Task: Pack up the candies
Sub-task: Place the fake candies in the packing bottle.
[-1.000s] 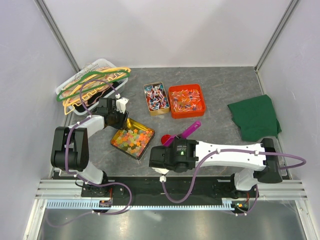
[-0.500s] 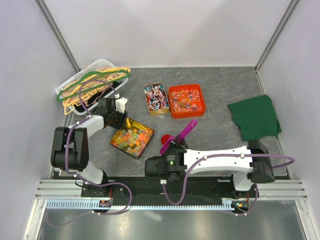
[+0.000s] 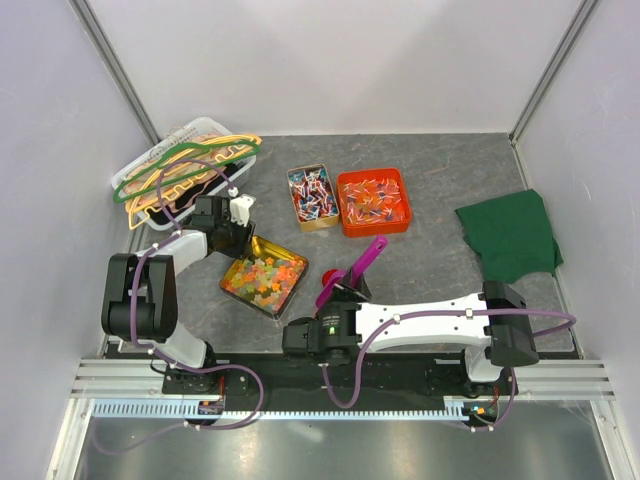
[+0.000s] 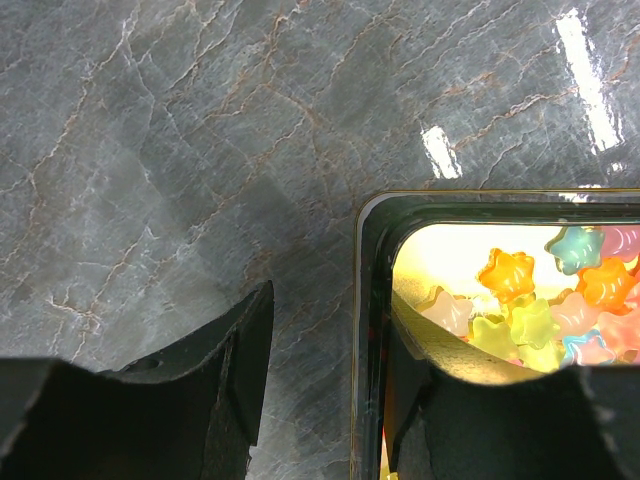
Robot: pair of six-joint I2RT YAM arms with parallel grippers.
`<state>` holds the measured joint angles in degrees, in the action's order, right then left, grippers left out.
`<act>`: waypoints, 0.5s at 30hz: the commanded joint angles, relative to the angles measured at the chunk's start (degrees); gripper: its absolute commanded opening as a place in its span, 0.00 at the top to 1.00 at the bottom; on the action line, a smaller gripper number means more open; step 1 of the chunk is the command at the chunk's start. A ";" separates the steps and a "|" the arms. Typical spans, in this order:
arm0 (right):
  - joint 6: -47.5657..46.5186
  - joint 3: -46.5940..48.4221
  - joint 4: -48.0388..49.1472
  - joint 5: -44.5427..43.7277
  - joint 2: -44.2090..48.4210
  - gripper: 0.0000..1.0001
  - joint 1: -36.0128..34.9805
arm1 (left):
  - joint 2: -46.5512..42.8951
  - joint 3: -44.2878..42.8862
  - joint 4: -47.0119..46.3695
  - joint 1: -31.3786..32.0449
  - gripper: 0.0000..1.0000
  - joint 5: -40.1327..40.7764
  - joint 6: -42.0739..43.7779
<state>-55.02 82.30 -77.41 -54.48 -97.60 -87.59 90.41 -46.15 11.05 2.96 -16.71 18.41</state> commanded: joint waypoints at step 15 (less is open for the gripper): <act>0.01 2.86 -2.14 -3.79 -0.66 1.00 3.30 | -0.32 -1.57 -0.59 -0.85 0.50 -0.78 -1.63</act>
<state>-54.74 82.78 -77.23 -55.13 -97.60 -86.00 90.41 -46.15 11.05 2.74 -16.75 18.37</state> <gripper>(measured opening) 0.319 0.505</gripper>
